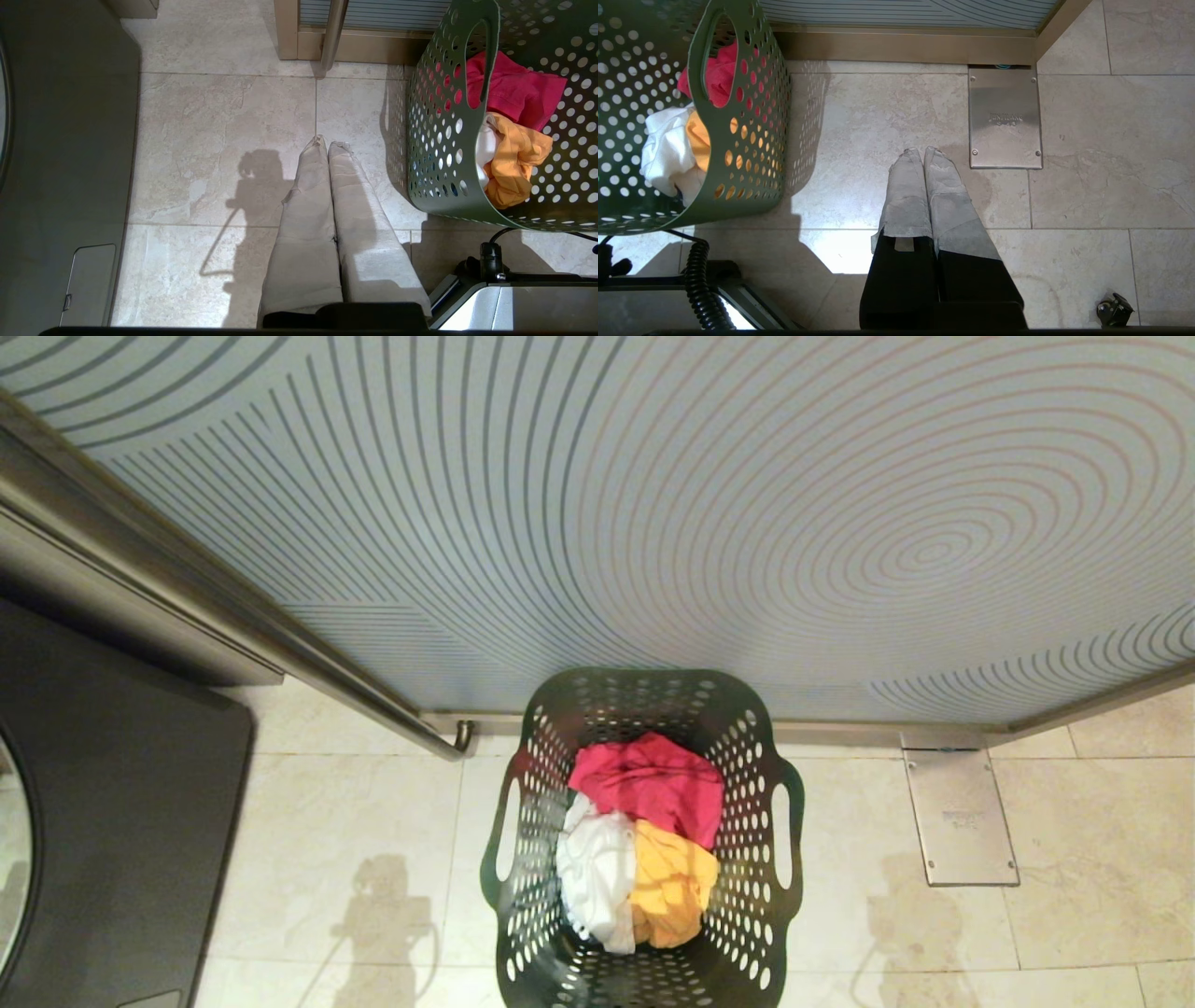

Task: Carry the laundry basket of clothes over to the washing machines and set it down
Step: Pick up the clothes basket and put it beside the washing machine

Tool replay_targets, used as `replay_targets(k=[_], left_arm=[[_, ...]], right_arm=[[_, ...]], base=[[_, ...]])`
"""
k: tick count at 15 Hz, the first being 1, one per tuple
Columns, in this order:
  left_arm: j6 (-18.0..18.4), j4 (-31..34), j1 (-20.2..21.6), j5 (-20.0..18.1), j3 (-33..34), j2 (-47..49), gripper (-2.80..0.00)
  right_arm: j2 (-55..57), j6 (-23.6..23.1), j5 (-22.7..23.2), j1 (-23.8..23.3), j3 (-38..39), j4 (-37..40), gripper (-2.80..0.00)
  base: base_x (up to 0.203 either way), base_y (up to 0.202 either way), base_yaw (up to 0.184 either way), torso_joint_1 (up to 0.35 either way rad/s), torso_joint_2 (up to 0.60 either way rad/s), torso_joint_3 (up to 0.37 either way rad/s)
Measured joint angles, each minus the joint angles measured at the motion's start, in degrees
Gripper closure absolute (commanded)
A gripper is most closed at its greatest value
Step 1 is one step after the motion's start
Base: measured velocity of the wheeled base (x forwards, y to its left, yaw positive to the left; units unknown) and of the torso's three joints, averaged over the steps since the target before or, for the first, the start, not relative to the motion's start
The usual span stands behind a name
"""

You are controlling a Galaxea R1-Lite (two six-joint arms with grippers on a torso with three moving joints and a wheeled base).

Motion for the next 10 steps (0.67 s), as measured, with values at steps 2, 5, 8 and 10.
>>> replay_targets(k=[2,5,8,10], left_arm=[[0.0,0.0,0.0,0.0,0.0,0.0,0.0],[0.1,0.0,0.0,0.0,0.0,0.0,0.0],[0.3,0.0,0.0,0.0,0.0,0.0,-2.8],[0.2,-0.1,-0.1,0.0,0.0,0.0,-2.8]], right_arm=[[0.0,0.0,0.0,0.0,0.0,0.0,0.0],[0.0,-0.4,0.2,0.0,0.0,0.0,-0.42],[0.0,-0.8,0.2,0.0,0.0,0.0,-2.8],[0.0,-0.4,0.1,0.0,0.0,0.0,-2.8]], base=[[0.0,0.0,0.0,0.0,0.0,0.0],[0.0,0.0,0.0,0.0,0.0,0.0],[0.0,0.0,0.0,0.0,0.0,0.0],[0.0,0.0,0.0,0.0,0.0,0.0]])
